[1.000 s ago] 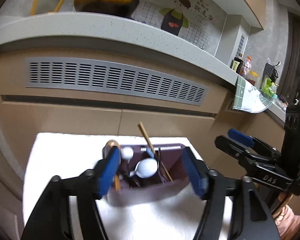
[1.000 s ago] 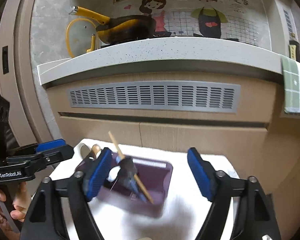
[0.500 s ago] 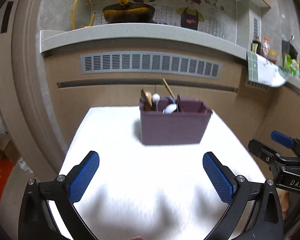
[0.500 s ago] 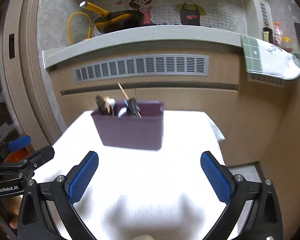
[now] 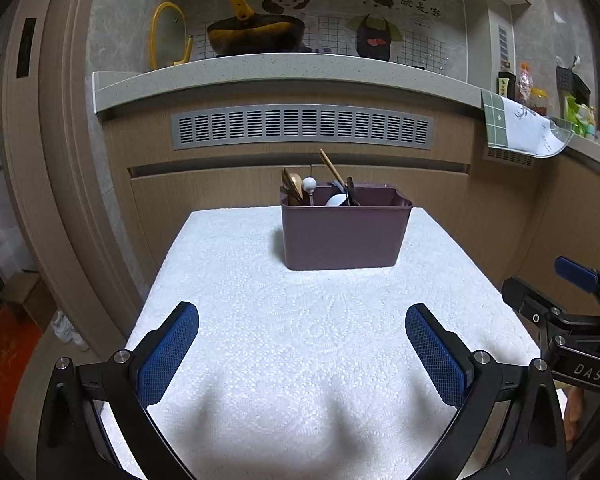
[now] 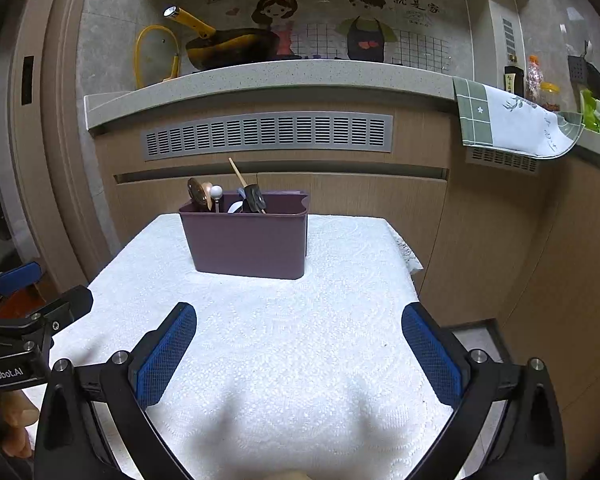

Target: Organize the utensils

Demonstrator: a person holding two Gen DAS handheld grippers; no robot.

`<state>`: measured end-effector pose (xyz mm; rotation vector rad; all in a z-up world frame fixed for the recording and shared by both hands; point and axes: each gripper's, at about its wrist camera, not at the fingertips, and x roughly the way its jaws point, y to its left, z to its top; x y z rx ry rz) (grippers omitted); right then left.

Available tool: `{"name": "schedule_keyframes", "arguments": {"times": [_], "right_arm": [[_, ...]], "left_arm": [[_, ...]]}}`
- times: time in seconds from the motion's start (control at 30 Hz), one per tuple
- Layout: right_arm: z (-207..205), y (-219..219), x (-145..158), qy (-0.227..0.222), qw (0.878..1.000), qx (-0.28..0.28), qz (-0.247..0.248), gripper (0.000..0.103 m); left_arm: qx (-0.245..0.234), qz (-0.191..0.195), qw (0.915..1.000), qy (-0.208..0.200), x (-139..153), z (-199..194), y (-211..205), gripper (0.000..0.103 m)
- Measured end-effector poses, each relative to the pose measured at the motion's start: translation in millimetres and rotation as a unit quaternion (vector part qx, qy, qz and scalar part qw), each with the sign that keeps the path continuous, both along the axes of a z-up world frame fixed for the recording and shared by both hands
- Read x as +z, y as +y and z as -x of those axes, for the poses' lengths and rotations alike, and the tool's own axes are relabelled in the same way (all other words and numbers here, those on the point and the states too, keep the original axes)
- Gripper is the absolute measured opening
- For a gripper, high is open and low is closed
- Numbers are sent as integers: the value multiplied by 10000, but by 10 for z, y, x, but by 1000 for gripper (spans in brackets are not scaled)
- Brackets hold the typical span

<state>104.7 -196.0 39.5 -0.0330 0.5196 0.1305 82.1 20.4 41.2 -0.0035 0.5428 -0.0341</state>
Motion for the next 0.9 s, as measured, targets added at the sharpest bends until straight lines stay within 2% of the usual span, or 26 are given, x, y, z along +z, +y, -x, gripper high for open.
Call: {"name": "schedule_keyframes", "arguments": {"times": [0.9], "right_arm": [[52,-12,22,-96,9999,67,14,102]], "left_arm": [[-51,-95,9999,11,17,24,-60,103]]}}
